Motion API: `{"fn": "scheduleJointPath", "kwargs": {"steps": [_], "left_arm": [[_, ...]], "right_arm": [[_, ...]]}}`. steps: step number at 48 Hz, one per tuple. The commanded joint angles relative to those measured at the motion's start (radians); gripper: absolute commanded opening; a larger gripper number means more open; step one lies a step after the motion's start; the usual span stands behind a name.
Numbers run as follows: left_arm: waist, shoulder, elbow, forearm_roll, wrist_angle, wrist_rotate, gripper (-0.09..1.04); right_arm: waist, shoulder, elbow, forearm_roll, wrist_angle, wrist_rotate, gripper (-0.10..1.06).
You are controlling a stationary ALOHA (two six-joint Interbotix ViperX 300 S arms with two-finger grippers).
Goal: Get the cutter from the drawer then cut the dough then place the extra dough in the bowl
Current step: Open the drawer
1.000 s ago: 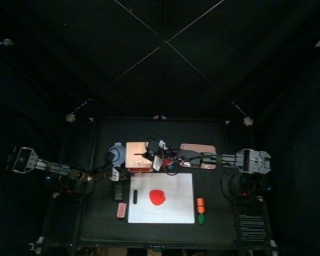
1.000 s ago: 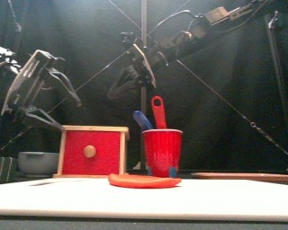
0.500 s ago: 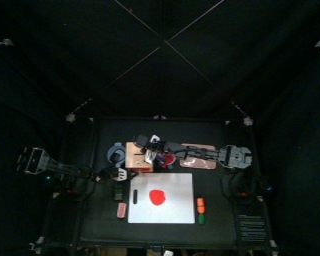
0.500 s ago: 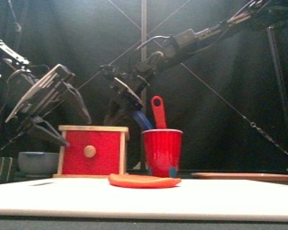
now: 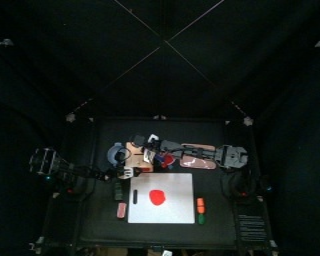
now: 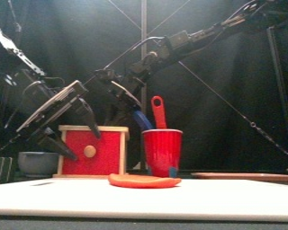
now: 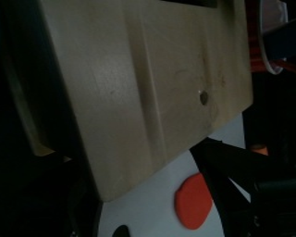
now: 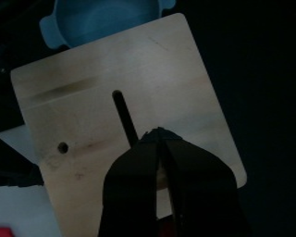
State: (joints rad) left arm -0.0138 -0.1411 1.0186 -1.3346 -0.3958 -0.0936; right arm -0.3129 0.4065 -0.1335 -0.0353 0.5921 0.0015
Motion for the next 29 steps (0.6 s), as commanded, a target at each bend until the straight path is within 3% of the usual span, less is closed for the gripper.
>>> {"fn": "scheduleJointPath", "kwargs": {"steps": [1, 13, 29], "left_arm": [[0.005, 0.006, -0.028, -0.011, -0.006, 0.002, 0.96], [0.009, 0.020, -0.031, -0.012, -0.006, 0.002, 0.91], [0.008, 0.025, -0.031, -0.012, -0.006, -0.006, 0.64]], "right_arm": [[-0.003, -0.026, -0.021, 0.000, -0.003, -0.003, 0.02], [0.000, -0.026, -0.021, 0.000, -0.003, -0.005, 0.02], [0.002, -0.023, -0.021, 0.000, -0.003, -0.005, 0.02]]}}
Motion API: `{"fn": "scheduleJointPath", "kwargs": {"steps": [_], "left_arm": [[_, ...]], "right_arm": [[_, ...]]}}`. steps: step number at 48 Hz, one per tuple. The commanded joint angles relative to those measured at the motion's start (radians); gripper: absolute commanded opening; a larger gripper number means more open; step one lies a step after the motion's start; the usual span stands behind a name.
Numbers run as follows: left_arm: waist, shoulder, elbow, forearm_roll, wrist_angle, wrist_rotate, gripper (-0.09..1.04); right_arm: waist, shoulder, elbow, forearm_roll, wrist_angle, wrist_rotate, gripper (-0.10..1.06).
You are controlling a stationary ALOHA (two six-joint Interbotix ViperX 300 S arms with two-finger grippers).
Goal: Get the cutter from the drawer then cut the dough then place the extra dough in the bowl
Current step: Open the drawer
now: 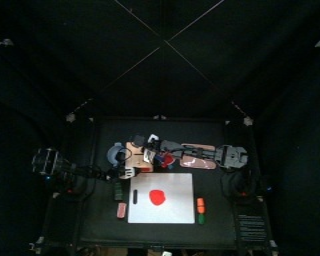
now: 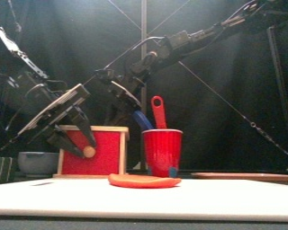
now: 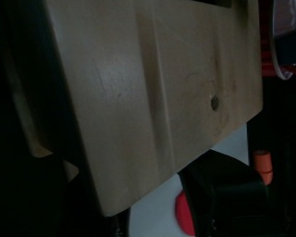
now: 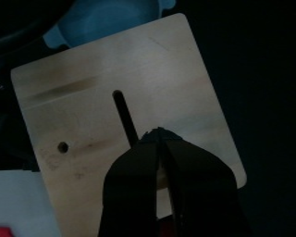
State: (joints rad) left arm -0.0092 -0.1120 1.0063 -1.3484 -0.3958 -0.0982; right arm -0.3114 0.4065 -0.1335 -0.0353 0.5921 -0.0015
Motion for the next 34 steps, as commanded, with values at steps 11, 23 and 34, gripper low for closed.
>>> {"fn": "scheduleJointPath", "kwargs": {"steps": [11, 23, 34], "left_arm": [[-0.008, -0.003, -0.015, -0.003, -0.003, -0.025, 0.61], [-0.060, -0.003, -0.021, -0.031, -0.006, -0.037, 0.61], [-0.115, 0.000, -0.018, -0.091, -0.018, -0.037, 0.61]], "right_arm": [[0.000, -0.021, -0.018, 0.000, -0.003, -0.002, 0.02], [0.000, -0.021, -0.012, 0.000, -0.003, 0.002, 0.02], [-0.002, -0.021, -0.021, 0.000, -0.006, 0.003, 0.02]]}}
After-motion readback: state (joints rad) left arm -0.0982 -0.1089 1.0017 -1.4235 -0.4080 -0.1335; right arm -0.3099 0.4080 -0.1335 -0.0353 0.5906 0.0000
